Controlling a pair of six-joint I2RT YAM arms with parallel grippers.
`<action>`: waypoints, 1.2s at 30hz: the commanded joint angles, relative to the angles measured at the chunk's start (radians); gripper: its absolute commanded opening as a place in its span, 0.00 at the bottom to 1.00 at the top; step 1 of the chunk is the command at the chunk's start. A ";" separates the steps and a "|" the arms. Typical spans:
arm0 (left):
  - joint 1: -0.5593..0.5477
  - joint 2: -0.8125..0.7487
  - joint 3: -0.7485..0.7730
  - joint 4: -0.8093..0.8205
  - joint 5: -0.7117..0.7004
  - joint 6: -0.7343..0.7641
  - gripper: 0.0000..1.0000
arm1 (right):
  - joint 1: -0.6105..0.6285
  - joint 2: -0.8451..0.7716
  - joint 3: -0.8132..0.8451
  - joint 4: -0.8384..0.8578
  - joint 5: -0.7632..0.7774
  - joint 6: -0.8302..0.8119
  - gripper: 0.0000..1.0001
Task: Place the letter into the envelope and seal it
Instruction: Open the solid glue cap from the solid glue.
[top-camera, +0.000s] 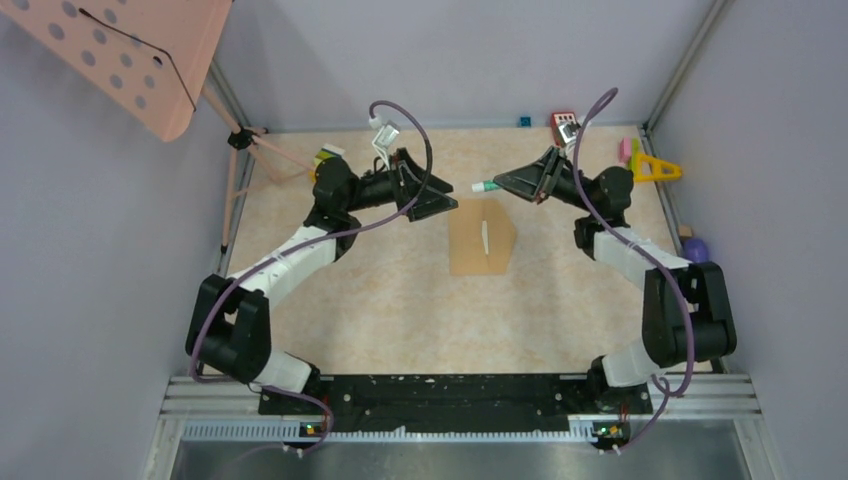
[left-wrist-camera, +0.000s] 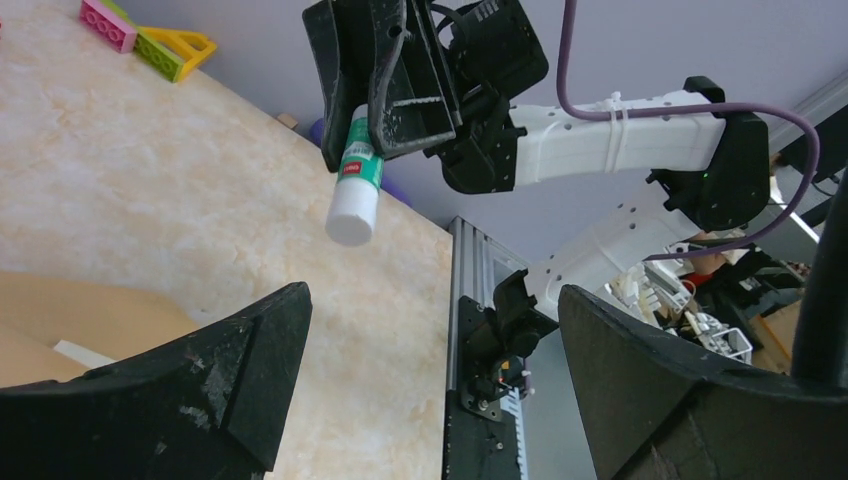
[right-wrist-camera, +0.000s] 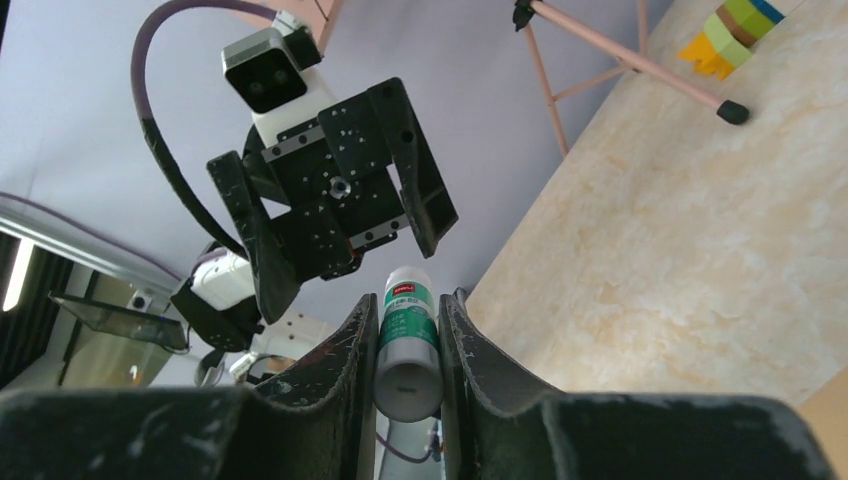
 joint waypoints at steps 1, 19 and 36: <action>-0.009 0.015 -0.009 0.166 0.001 -0.097 0.98 | 0.039 -0.033 -0.030 0.174 0.052 0.053 0.00; -0.050 0.094 0.011 0.231 0.014 -0.153 0.92 | 0.118 -0.098 -0.096 0.140 0.133 -0.011 0.00; -0.051 0.075 0.023 0.169 0.004 -0.133 0.62 | 0.128 -0.133 -0.122 0.041 0.174 -0.125 0.00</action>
